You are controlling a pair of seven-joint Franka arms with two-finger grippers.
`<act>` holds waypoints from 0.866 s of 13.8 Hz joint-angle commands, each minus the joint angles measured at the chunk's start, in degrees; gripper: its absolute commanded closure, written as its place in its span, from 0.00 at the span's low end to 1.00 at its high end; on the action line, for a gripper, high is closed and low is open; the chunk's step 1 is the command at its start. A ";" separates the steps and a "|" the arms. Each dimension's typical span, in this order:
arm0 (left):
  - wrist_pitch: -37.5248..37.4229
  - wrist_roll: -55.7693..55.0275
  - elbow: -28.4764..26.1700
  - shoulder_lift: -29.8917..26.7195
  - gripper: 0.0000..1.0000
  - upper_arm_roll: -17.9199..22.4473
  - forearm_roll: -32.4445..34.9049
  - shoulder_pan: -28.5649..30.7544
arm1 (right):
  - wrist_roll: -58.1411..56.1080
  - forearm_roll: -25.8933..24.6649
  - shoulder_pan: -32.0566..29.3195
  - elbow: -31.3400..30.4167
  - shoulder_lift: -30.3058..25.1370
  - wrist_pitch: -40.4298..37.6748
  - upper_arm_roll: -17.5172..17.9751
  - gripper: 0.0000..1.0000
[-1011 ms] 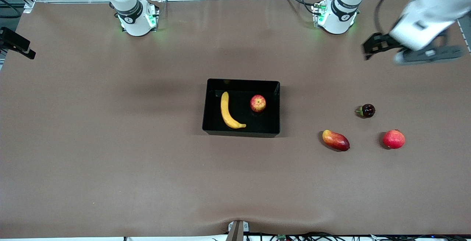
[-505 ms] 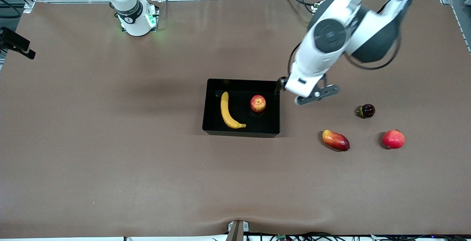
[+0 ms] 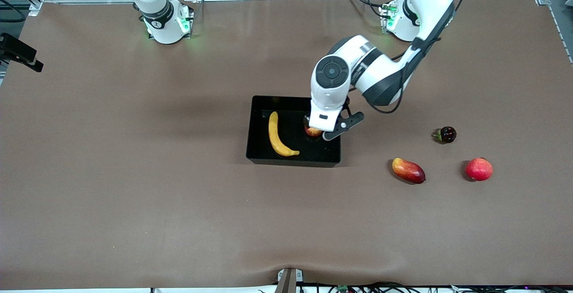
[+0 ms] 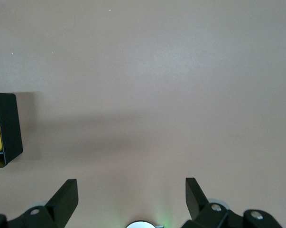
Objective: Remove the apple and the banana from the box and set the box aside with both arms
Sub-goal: 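Reach the left gripper into the black tray toward the apple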
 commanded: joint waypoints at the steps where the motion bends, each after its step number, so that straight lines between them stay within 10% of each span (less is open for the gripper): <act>1: 2.74 -4.15 -0.13 2.93 0.00 -0.22 3.06 -0.87 | -0.06 -0.41 -0.89 1.21 0.63 -0.87 0.59 0.00; 12: 9.68 -7.41 -2.50 10.33 0.00 -0.05 7.54 -2.72 | -0.15 -0.50 -0.89 1.30 0.63 -0.78 0.59 0.00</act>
